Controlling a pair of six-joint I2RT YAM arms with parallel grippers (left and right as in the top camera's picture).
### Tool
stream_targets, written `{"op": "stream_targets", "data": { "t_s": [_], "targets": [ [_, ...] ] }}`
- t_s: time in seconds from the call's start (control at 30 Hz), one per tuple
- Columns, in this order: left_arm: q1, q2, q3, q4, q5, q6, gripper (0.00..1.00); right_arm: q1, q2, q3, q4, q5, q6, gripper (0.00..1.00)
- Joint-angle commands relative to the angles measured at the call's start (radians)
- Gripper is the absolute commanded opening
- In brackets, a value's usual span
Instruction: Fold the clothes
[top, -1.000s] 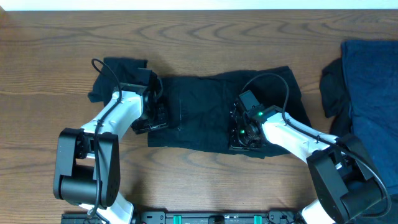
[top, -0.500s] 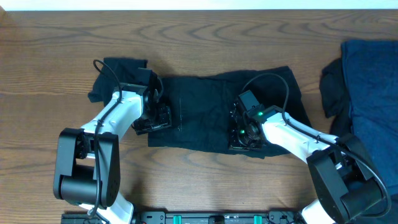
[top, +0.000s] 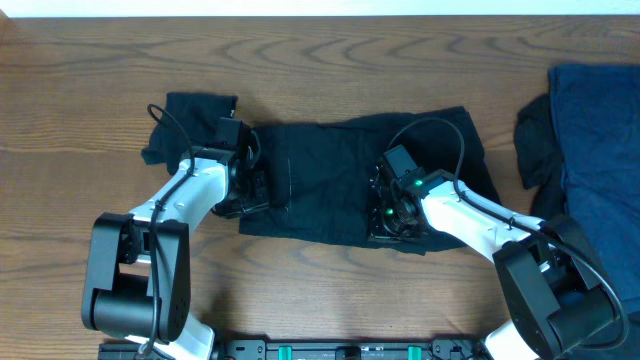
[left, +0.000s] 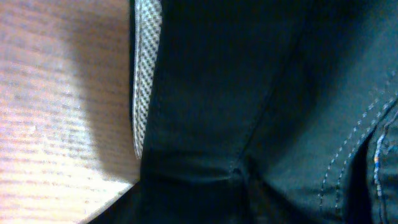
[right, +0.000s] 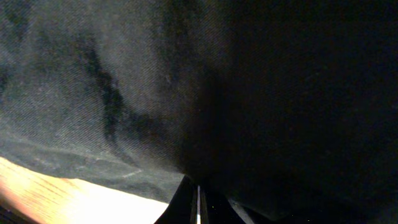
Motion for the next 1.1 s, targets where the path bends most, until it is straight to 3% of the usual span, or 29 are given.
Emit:
{"op": "stream_targets", "data": {
  "t_s": [0.0,0.07,0.17,0.2,0.23,0.7,1.07],
  "targets": [
    [-0.002,0.049,-0.048,-0.007,0.021,0.002,0.40,0.011,0.000,-0.018,0.003,0.016,0.007,0.03],
    [-0.002,0.049,-0.048,-0.008,0.021,0.002,0.39,0.011,0.000,-0.018,0.003,0.016,0.008,0.03],
    [-0.002,0.049,-0.048,-0.007,0.021,0.002,0.19,0.011,0.000,-0.018,0.003,0.016,0.008,0.02],
    [-0.002,0.049,-0.047,-0.007,0.021,0.002,0.08,0.011,0.000,-0.018,0.003,0.015,0.008,0.01],
    [-0.002,0.049,-0.045,-0.008,0.021,0.002,0.06,0.011,0.000,-0.018,0.003,0.015,0.008,0.01],
    [-0.002,0.019,0.078,-0.130,0.020,0.010,0.06,-0.089,-0.074,0.152,-0.022,-0.116,-0.004,0.01],
    [-0.002,-0.093,0.259,-0.264,0.019,0.031,0.06,-0.097,-0.086,0.214,-0.033,-0.025,-0.002,0.01]
  ]
}}
